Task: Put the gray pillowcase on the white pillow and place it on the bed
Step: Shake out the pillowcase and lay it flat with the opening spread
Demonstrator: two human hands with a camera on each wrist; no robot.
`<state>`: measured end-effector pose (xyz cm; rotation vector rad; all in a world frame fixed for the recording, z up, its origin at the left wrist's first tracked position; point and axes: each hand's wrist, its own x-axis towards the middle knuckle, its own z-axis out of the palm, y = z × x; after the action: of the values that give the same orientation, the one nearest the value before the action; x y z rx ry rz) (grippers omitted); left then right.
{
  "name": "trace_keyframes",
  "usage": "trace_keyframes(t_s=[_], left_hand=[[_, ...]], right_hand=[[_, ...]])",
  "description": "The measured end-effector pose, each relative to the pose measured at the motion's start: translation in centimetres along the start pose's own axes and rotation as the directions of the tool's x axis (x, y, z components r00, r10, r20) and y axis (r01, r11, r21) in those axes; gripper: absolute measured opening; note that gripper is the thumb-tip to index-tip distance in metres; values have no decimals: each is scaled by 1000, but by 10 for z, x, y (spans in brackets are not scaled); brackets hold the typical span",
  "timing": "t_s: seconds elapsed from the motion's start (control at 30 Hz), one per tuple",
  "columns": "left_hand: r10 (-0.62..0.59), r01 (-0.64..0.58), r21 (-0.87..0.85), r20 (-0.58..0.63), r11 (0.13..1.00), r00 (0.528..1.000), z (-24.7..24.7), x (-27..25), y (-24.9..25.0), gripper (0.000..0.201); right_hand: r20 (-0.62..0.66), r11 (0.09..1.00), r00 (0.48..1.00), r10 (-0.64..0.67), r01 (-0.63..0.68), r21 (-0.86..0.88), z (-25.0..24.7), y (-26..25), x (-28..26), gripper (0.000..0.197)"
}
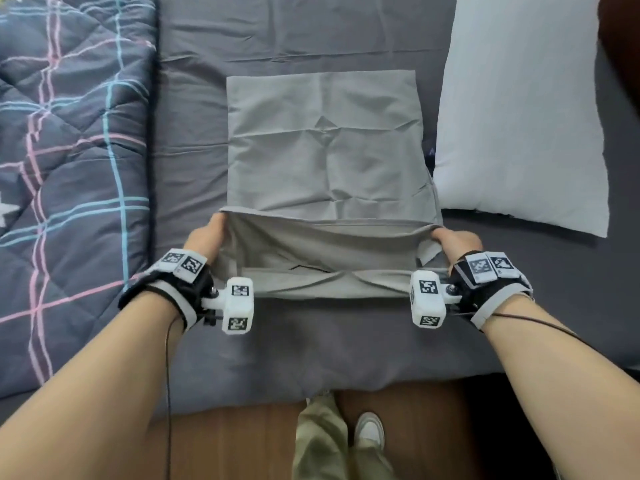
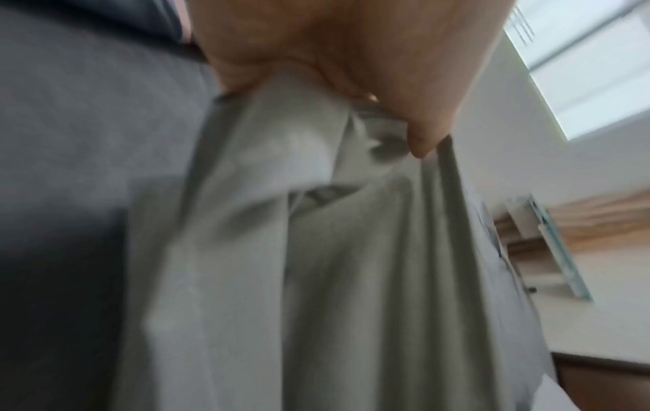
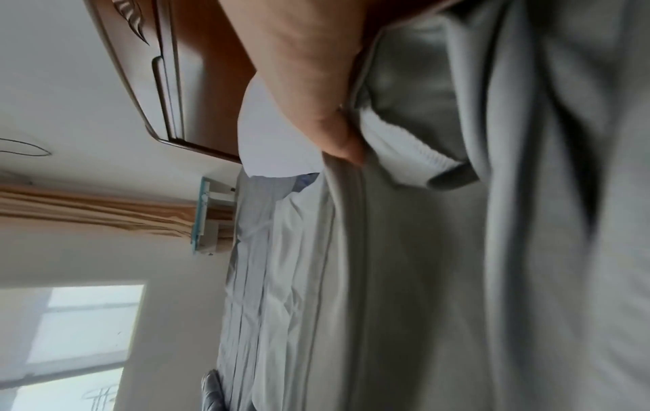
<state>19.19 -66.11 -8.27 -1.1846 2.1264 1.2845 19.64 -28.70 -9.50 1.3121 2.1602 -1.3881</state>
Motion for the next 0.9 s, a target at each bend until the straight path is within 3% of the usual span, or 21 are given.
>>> trace_keyframes(t_s=[0.07,0.13,0.17,0.23,0.27,0.3,0.4,0.47,0.57,0.63,0.73,0.8,0.9], left_hand=[[137,-136,12,-63,991,989,2,2,6,77],[321,-305,147,-105,941,941,12,-10,3,64],[428,-402,237,-64,884,902,20,-14,-3,57],[541,-551,315,128,773,831,40,-21,-15,47],[536,-581,337,225,741,814,51,-22,-21,46],[542,-614,356,290,704,789,61,-22,-27,48],[498,-624,466,375,627,781,85,-20,-36,59],[468,-608,567,391,556,793,95,-19,-33,65],[503,-632,698,434,337,748,103,-18,-29,74],[505,-638,735,470,231,724,107,-17,-29,64],[489,-629,759,489,170,722,107,-22,-30,25],[402,-620,767,522,165,753,99,-30,-35,17],[250,-611,766,564,196,787,80,-44,-56,16]], right_hand=[[-128,991,983,-132,129,-32,3,-8,-5,63],[-173,923,927,-333,282,-263,11,-5,-13,77],[-109,842,886,-450,380,-383,17,0,-17,74],[165,608,758,-631,615,-502,30,12,-24,62],[309,524,714,-628,681,-511,37,18,-29,60],[423,473,704,-571,703,-531,43,25,-28,63],[537,415,792,-292,610,-675,57,45,-26,75],[543,330,816,-199,578,-746,58,53,-22,60],[604,161,778,-175,628,-762,54,58,-24,25],[678,150,703,-214,710,-689,51,60,-29,12],[797,223,567,-209,821,-526,46,65,-41,23],[832,278,547,-98,817,-504,38,68,-50,31],[834,274,551,23,799,-535,30,77,-57,19]])
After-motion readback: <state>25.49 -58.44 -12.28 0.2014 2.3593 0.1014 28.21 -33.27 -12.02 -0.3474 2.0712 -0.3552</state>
